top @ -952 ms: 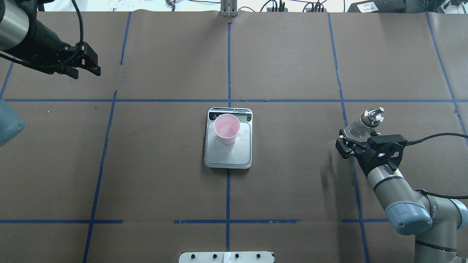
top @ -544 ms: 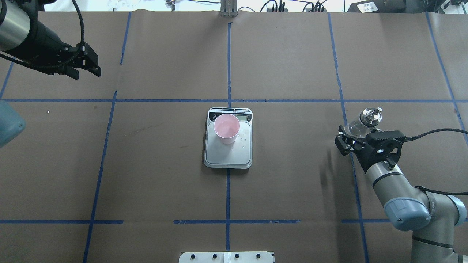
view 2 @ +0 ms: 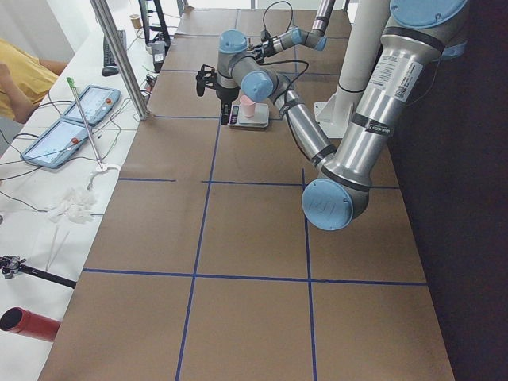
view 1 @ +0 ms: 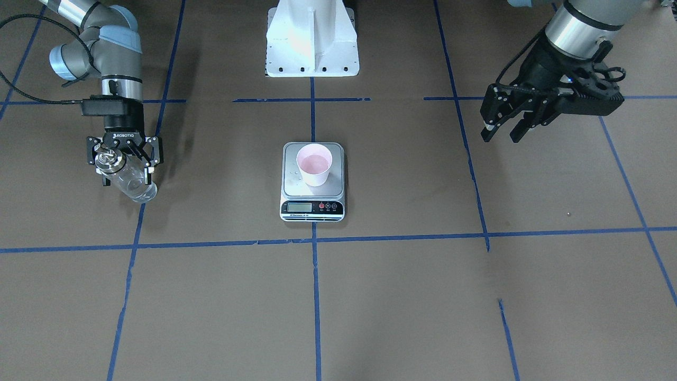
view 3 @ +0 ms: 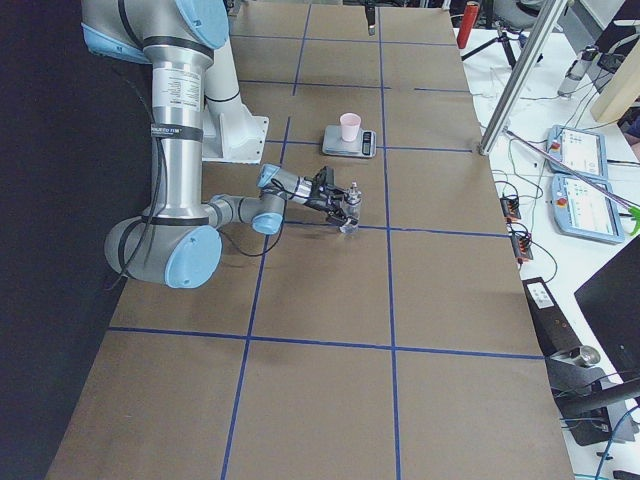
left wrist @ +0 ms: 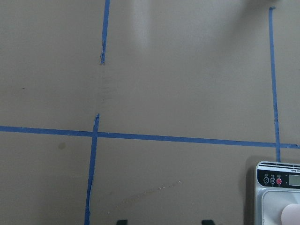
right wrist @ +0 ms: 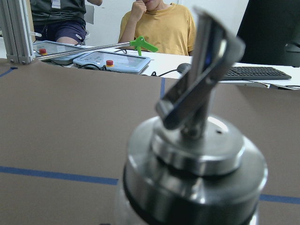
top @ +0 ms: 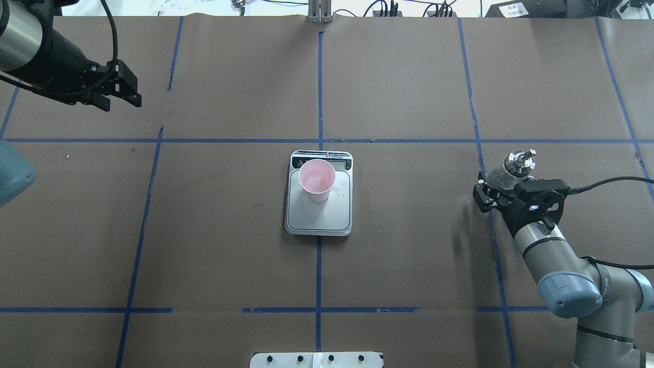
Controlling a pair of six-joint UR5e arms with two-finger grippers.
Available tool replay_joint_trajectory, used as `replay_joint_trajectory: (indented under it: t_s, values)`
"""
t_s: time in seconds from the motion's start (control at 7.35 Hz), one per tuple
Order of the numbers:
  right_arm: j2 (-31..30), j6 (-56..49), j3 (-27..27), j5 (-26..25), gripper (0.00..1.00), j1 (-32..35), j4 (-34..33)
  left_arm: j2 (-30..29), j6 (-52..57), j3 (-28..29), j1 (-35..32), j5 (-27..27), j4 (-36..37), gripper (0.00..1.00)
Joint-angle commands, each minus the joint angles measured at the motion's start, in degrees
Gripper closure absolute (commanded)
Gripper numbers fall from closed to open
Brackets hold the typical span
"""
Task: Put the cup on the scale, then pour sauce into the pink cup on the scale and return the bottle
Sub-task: 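Grasp the glass sauce bottle with the right gripper and lift it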
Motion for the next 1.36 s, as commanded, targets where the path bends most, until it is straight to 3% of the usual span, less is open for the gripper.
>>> replay_joint_trajectory:
  t_s: [0.0, 0.14, 0.27, 0.54, 0.82, 1.09, 1.22]
  values:
    - [0.38, -0.02, -0.17, 0.19, 0.64, 0.69, 0.00, 0.05, 0.00, -0.08, -0.09, 0.00, 0.00, 0.38]
    - [1.17, -0.19, -0.17, 0.28, 0.95, 1.12, -0.09, 0.05, 0.00, -0.08, -0.09, 0.00, 0.00, 0.38]
    - [1.70, -2.11, 0.35, 0.45, 1.00, 2.00, 0.09, 0.05, 0.00, -0.08, -0.09, 0.00, 0.00, 0.38]
    - [7.74, -6.69, 1.67, -0.16, 1.00, 2.88, -0.44, 0.05, 0.09, -0.08, -0.18, 0.00, 0.00, 0.38]
    - [9.68, -9.92, 2.81, 0.28, 1.00, 2.54, -1.92, 0.40, 0.44, -0.17, -0.70, 0.00, 0.00, 0.38]
    - [12.50, -10.30, 8.42, 2.02, 1.00, 1.83, -13.92, 5.31, 11.02, -1.66, -5.33, -0.09, 0.00, 0.38]
    - [13.73, -14.91, 9.05, 1.60, 1.00, 0.96, -16.59, 6.37, 13.77, -1.49, -6.67, -0.09, 0.00, 0.38]
